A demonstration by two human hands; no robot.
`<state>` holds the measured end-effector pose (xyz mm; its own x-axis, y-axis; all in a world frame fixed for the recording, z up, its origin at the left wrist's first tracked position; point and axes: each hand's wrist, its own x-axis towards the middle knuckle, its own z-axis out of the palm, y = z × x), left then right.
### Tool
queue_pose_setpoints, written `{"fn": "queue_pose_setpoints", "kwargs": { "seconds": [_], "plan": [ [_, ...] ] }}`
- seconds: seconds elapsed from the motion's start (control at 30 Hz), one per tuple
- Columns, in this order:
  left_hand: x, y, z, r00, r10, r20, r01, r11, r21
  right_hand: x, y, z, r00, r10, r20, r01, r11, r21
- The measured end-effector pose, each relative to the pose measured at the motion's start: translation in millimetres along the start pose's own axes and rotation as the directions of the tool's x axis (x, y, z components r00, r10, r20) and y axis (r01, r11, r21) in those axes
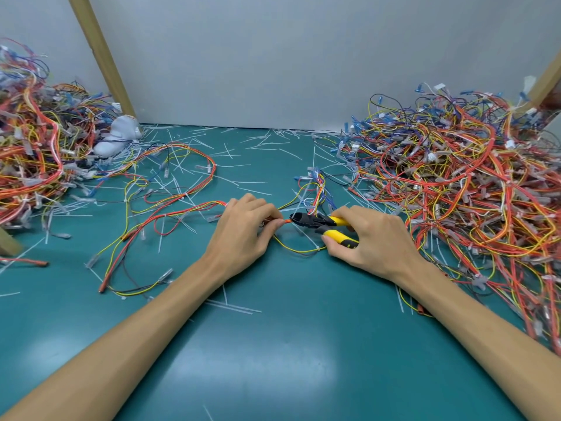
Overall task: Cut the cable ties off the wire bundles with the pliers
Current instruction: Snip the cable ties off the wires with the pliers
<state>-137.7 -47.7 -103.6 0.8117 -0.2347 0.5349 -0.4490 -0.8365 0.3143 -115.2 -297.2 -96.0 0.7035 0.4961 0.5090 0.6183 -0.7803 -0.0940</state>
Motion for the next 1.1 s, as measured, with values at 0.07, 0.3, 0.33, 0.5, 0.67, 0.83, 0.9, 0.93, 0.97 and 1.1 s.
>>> {"fn": "queue_pose_setpoints", "kwargs": {
  "seconds": [0.07, 0.3, 0.33, 0.5, 0.67, 0.83, 0.9, 0.93, 0.97, 1.1],
  "plan": [
    [-0.2, 0.2, 0.2, 1.000, 0.000, 0.000, 0.000, 1.000, 0.005, 0.0, -0.1, -0.1, 1.000, 0.007, 0.011, -0.007, 1.000, 0.008],
    [-0.5, 1.4, 0.2, 1.000, -0.002, 0.001, 0.002, 1.000, 0.005, 0.0, 0.6, 0.4, 0.999, 0.010, 0.044, -0.011, 0.999, 0.030],
    [-0.3, 1.4, 0.0, 1.000, -0.003, 0.001, 0.003, 1.000, 0.003, -0.1, 0.8, 0.2, 0.999, 0.010, 0.047, -0.011, 0.999, 0.033],
    [-0.3, 2.0, -0.6, 1.000, 0.002, 0.001, -0.002, 1.000, 0.000, 0.2, 0.0, -0.3, 0.999, 0.006, 0.051, -0.008, 0.999, 0.034],
    [-0.1, 1.6, -0.2, 1.000, -0.007, 0.006, 0.007, 1.000, -0.004, 0.3, -0.1, -1.0, 0.998, 0.013, 0.062, -0.015, 0.999, 0.036],
    [0.0, 1.5, -0.2, 1.000, -0.003, 0.009, 0.003, 1.000, 0.001, 0.4, -0.8, -1.4, 0.998, 0.012, 0.063, -0.014, 0.999, 0.034],
    [-0.1, 1.5, -0.2, 1.000, -0.002, 0.008, 0.002, 1.000, 0.002, 0.1, -0.8, -1.4, 0.998, 0.011, 0.064, -0.013, 0.999, 0.031],
    [-0.2, 1.4, -0.3, 1.000, -0.003, 0.006, 0.003, 1.000, 0.001, -0.1, -0.7, -1.3, 0.998, 0.015, 0.063, -0.016, 0.999, 0.028],
    [-0.3, 1.4, -0.4, 1.000, -0.006, 0.006, 0.006, 1.000, -0.003, -0.2, -0.8, -1.0, 0.998, 0.021, 0.061, -0.023, 0.999, 0.026],
    [-0.3, 1.3, 0.1, 1.000, -0.018, 0.005, 0.018, 1.000, -0.020, 0.0, -1.6, -0.2, 0.996, 0.064, 0.064, -0.066, 0.997, 0.032]
  ]
}}
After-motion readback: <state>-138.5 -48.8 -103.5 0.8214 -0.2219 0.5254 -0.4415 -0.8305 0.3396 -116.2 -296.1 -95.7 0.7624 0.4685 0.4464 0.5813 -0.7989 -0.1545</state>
